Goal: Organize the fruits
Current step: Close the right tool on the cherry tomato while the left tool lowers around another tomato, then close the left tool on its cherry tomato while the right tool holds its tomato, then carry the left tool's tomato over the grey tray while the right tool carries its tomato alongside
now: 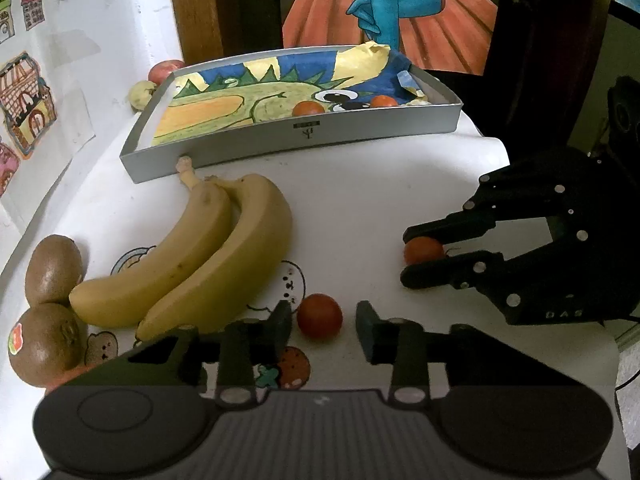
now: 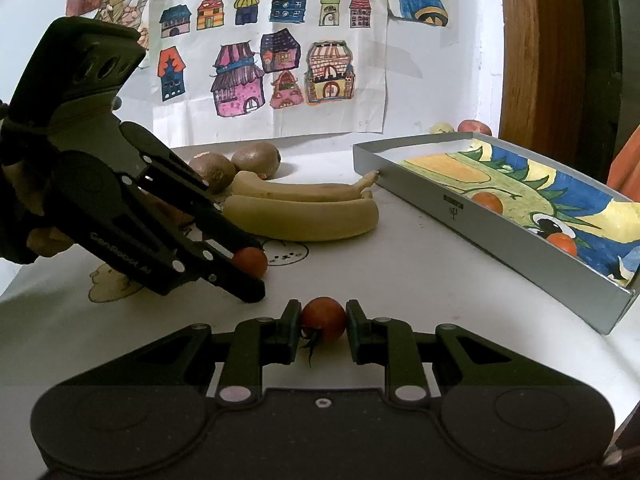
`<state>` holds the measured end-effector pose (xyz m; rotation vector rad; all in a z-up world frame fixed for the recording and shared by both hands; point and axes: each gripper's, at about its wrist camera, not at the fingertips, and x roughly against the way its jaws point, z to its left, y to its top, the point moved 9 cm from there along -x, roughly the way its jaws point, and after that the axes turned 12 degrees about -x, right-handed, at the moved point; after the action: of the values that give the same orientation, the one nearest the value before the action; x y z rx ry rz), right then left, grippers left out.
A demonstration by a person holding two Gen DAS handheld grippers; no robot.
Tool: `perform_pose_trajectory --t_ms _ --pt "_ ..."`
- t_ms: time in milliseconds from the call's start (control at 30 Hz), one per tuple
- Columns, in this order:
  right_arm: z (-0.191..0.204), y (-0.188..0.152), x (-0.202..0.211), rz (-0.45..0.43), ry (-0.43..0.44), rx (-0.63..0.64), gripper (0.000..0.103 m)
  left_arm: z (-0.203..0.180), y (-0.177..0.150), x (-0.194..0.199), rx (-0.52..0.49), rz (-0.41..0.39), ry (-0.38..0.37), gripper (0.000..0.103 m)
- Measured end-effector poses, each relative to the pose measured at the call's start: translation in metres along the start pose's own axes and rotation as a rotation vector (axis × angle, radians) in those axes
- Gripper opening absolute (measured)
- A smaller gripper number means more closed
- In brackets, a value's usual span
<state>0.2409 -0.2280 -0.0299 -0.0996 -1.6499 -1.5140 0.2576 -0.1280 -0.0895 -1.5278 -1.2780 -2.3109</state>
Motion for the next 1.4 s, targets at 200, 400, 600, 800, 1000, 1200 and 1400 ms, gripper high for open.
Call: perform_pose_trajectory --t_ms 200,400,600,800,1000,1200,1400 --pt "0.000 0.000 -0.001 0.002 -0.004 -0.006 0.026 0.000 0.000 0.000 0.016 0.003 0.019 0.027" --pt "0.001 -0.001 -0.002 0.001 -0.006 -0.009 0.026 -0.002 0.000 0.001 0.030 0.001 0.035 0.026" --pt "0.002 -0.001 0.002 -0.008 -0.010 -0.009 0.026 -0.006 0.000 0.003 0.048 0.004 0.053 0.026" --pt "0.002 -0.004 0.011 -0.018 -0.028 -0.018 0.026 -0.012 0.004 0.008 0.064 -0.010 0.079 0.026" --pt "0.000 -0.007 0.022 -0.033 -0.050 -0.024 0.026 -0.024 0.011 0.014 0.074 -0.037 0.091 0.026" --pt "-0.001 -0.009 0.033 -0.054 -0.062 -0.037 0.026 -0.033 0.016 0.021 0.095 -0.068 0.102 0.026" --pt "-0.002 -0.010 0.043 -0.072 -0.079 -0.044 0.026 -0.040 0.018 0.027 0.140 -0.104 0.125 0.026"
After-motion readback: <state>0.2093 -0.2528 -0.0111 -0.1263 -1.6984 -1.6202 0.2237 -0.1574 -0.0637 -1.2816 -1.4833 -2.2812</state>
